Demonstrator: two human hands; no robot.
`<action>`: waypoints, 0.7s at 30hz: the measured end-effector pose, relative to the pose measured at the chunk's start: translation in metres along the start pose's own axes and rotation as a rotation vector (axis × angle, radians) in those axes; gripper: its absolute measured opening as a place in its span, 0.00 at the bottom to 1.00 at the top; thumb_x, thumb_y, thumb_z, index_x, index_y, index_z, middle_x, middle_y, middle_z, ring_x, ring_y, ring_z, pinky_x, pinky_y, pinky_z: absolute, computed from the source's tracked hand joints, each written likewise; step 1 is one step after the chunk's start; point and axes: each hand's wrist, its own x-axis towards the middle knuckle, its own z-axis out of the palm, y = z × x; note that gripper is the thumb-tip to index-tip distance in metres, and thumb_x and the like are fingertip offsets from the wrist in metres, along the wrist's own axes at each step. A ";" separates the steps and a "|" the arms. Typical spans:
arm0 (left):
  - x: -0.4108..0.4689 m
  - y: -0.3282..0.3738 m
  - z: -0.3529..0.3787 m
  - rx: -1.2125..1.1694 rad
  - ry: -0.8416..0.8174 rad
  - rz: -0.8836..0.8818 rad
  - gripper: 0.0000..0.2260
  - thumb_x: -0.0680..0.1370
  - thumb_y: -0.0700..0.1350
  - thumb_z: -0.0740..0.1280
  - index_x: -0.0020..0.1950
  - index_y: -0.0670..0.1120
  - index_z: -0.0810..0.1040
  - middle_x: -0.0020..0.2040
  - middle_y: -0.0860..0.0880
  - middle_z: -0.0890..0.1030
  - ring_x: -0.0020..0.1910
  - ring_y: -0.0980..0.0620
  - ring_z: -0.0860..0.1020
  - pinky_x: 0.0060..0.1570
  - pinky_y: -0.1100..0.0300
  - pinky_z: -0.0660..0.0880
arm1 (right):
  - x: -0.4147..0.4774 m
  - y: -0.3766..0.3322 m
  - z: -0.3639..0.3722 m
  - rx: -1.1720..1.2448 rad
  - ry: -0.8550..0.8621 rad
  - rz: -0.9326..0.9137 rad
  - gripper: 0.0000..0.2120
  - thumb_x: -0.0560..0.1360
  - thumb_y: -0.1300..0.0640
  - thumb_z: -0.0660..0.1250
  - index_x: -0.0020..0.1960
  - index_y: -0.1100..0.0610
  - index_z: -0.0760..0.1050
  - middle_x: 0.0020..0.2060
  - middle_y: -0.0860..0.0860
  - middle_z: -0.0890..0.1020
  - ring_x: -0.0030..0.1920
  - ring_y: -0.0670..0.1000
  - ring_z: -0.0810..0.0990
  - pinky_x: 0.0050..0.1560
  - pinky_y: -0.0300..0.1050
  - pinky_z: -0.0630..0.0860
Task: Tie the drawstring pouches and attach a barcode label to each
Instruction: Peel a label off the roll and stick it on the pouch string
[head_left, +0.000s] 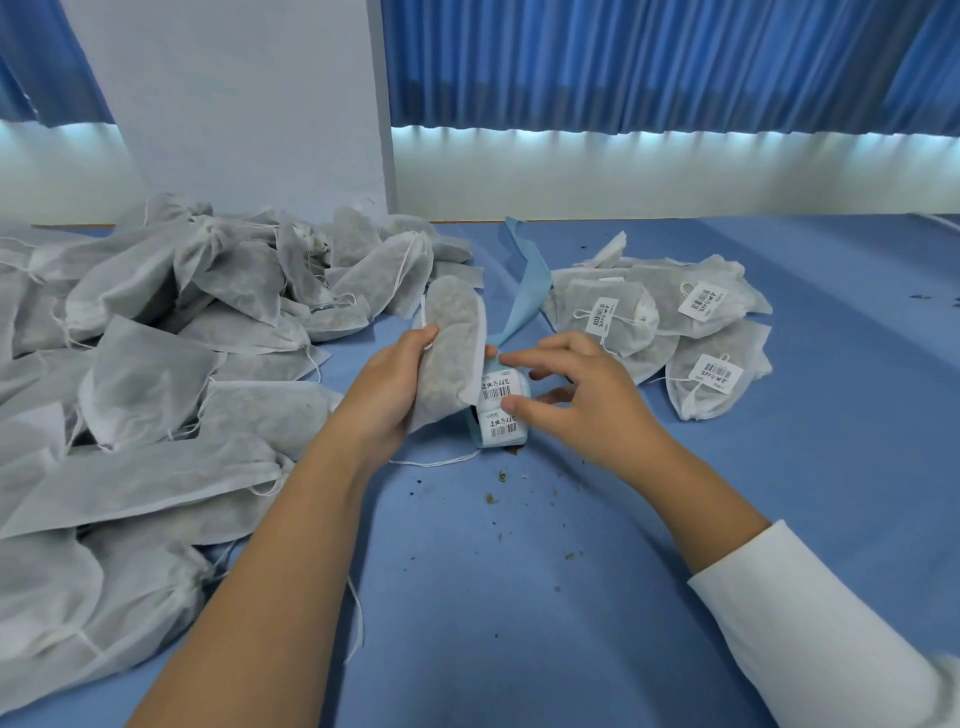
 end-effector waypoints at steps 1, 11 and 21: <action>0.000 0.000 -0.001 -0.013 -0.009 -0.005 0.16 0.85 0.49 0.52 0.55 0.47 0.79 0.51 0.47 0.87 0.50 0.55 0.85 0.42 0.67 0.78 | 0.000 0.000 0.000 -0.013 0.000 -0.017 0.19 0.71 0.57 0.76 0.60 0.48 0.80 0.52 0.44 0.74 0.52 0.43 0.76 0.52 0.32 0.76; -0.001 0.004 -0.001 0.069 0.008 -0.063 0.16 0.84 0.51 0.55 0.54 0.47 0.81 0.53 0.46 0.86 0.56 0.51 0.83 0.65 0.52 0.73 | -0.003 -0.004 -0.003 -0.064 0.043 -0.035 0.13 0.71 0.53 0.76 0.56 0.48 0.83 0.50 0.46 0.80 0.51 0.44 0.78 0.52 0.41 0.78; -0.002 0.002 0.000 0.105 -0.005 -0.065 0.22 0.84 0.52 0.54 0.44 0.53 0.88 0.52 0.48 0.86 0.55 0.53 0.83 0.63 0.54 0.73 | -0.003 -0.006 -0.005 -0.151 0.023 -0.038 0.14 0.73 0.56 0.73 0.59 0.51 0.81 0.49 0.45 0.77 0.51 0.43 0.77 0.50 0.39 0.78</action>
